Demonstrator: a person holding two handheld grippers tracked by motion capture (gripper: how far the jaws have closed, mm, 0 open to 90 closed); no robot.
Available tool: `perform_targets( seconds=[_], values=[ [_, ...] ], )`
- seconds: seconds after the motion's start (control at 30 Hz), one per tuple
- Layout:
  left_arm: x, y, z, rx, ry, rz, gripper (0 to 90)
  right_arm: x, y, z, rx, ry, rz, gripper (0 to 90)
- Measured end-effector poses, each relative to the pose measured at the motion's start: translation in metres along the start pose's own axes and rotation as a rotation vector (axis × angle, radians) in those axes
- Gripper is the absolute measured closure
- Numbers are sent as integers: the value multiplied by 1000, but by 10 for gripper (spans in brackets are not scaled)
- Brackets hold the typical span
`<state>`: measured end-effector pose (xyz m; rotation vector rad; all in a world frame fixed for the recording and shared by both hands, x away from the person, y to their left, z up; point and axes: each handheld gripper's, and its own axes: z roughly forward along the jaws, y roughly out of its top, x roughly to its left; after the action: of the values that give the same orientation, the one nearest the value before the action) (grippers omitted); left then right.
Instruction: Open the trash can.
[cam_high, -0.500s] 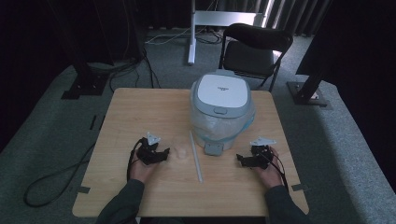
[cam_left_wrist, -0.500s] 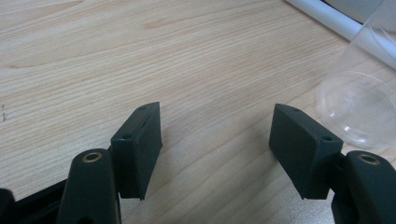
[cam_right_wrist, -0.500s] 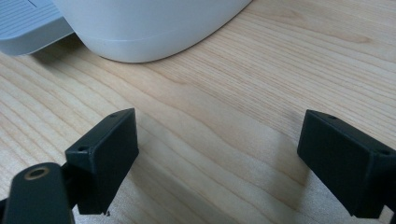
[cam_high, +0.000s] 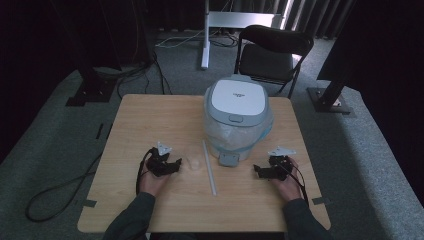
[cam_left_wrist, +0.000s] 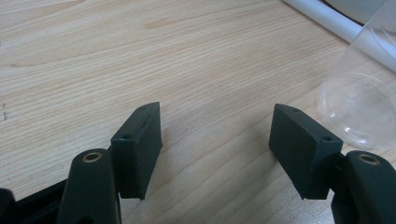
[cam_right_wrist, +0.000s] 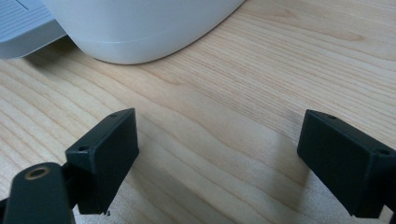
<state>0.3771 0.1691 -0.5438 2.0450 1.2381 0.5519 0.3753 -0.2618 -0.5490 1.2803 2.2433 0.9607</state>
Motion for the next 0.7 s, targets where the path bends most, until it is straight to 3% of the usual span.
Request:
perform_targets(
  seconds=[0.2, 0.7],
  values=[
    [1, 0, -1, 2, -6, -5, 363, 0, 0, 0, 1, -2, 3, 115],
    [6, 3, -7, 5, -66, -41, 402, 1, 0, 0, 2, -5, 6, 114]
  ],
)
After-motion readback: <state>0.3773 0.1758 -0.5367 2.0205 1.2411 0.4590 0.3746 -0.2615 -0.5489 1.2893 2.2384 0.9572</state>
